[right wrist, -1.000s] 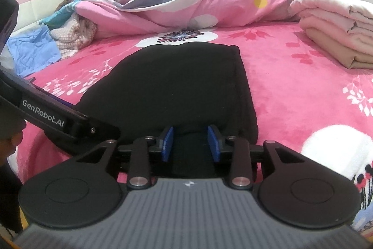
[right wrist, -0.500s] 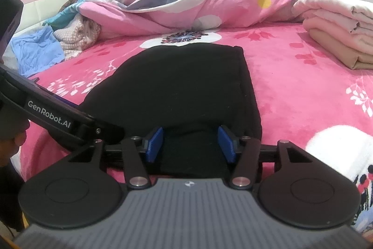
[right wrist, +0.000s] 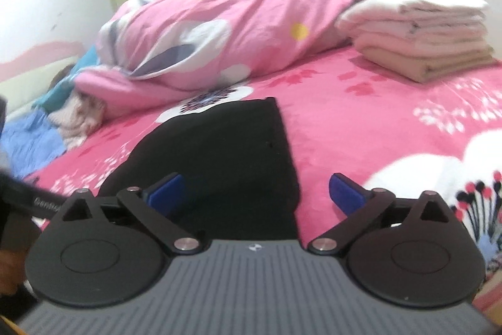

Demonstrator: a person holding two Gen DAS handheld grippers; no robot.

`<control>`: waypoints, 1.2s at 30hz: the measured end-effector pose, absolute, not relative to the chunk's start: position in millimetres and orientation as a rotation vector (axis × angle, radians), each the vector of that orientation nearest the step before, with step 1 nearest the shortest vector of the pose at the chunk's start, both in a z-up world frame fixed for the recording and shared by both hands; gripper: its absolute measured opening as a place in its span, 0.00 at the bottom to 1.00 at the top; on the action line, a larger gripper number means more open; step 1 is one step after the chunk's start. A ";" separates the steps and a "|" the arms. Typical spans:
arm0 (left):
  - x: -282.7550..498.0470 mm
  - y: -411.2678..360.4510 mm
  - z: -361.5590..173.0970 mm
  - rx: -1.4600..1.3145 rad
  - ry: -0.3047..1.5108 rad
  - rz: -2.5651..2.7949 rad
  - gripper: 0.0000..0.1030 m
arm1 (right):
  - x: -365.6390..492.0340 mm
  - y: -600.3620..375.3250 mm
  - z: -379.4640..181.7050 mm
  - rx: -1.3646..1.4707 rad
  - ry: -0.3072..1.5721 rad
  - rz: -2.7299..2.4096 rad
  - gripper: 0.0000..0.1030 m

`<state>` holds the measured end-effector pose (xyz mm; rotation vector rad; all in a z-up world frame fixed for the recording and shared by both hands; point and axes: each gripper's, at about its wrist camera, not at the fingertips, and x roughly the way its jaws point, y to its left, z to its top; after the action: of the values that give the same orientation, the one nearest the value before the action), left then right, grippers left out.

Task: Fold clothes
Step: 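Lift both open grippers away from the folded black shirt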

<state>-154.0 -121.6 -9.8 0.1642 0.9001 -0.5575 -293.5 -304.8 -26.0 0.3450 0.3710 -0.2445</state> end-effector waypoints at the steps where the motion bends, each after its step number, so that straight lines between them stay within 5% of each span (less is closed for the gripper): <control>1: -154.1 -121.6 -9.8 0.163 0.899 -0.557 1.00 | -293.3 -306.3 -26.6 0.356 0.376 -0.261 0.99; 24: -154.4 -92.6 -2.5 0.044 0.795 -0.620 1.00 | -299.1 -338.4 -43.3 0.662 0.364 -0.238 0.99; 36: -98.0 -64.5 17.2 -0.090 0.675 -0.675 0.95 | -255.2 -356.9 -1.7 0.513 0.398 -0.032 0.99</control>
<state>-98.0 -64.5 17.2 -0.0902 0.6752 -0.6746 -255.2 -356.9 -1.7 0.5133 0.3976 -0.0316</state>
